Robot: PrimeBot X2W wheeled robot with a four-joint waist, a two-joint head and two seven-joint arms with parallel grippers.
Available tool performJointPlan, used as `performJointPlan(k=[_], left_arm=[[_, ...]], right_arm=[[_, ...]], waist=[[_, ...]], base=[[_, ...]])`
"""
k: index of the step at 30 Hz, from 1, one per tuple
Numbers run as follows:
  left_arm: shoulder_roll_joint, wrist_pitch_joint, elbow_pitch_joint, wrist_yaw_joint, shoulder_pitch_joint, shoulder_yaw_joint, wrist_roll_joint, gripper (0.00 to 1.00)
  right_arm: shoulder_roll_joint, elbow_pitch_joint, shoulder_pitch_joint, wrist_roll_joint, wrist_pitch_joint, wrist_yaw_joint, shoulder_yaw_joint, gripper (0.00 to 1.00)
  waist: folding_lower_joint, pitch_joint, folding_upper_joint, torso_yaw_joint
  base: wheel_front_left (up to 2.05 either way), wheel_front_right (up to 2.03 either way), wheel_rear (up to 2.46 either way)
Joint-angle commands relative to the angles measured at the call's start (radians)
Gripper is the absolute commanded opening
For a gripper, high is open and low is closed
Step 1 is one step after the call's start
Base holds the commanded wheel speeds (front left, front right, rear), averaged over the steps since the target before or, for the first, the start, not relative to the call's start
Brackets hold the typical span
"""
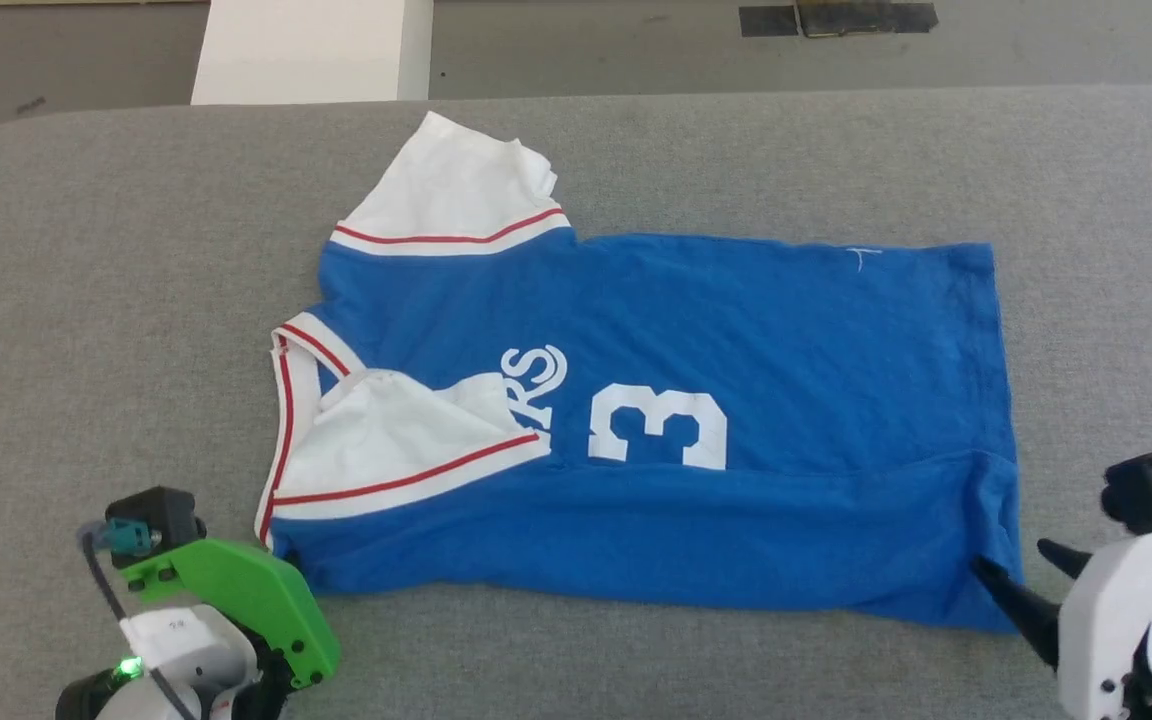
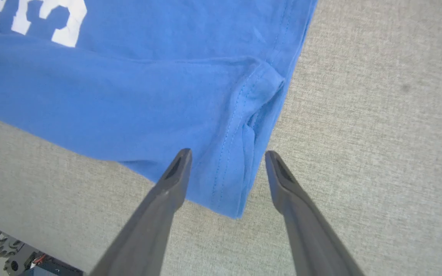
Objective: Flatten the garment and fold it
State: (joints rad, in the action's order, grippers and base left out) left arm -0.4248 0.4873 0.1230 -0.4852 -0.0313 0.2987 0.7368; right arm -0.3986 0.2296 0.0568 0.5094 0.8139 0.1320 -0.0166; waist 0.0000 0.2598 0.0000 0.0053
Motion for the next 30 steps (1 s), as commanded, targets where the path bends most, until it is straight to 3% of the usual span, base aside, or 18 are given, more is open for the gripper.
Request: performJointPlan(k=[1,11,17,18,19,30], left_arm=[[0.010,-0.020,0.024,0.003,0.024,-0.009,0.012,0.00],[0.000,-0.038,0.182,-0.034,0.048,0.003,-0.034,0.00],[0.008,-0.032,0.186,-0.040,0.036,0.027,-0.046,0.00],[0.009,-0.032,0.184,-0.040,0.036,0.028,-0.045,0.00],[0.011,-0.033,0.183,-0.039,0.035,0.028,-0.044,0.00],[-0.016,-0.040,0.210,-0.038,0.067,-0.019,-0.019,0.00]], right_arm=[[0.018,0.008,0.008,-0.030,0.010,-0.001,0.011,1.00],[0.100,-0.101,-0.062,-0.245,0.027,-0.001,0.050,1.00],[0.103,-0.189,-0.076,-0.260,0.060,-0.001,0.087,1.00],[0.101,-0.194,-0.079,-0.249,0.063,-0.001,0.090,0.33],[0.100,-0.196,-0.081,-0.236,0.063,-0.001,0.091,0.00],[0.010,-0.100,-0.101,-0.096,0.040,-0.001,0.062,0.00]], waist=[[0.0000,-0.001,0.0000,0.003],[0.0000,0.022,0.0000,0.017],[0.0000,0.033,0.0000,0.022],[0.0000,0.033,0.0000,0.022],[0.0000,0.030,0.0000,0.021],[0.0000,-0.059,0.0000,0.006]], base=[[0.00,0.00,0.00],[0.00,0.00,0.00],[0.00,0.00,0.00],[0.00,0.00,0.00],[0.00,0.00,0.00],[0.00,0.00,0.00]])
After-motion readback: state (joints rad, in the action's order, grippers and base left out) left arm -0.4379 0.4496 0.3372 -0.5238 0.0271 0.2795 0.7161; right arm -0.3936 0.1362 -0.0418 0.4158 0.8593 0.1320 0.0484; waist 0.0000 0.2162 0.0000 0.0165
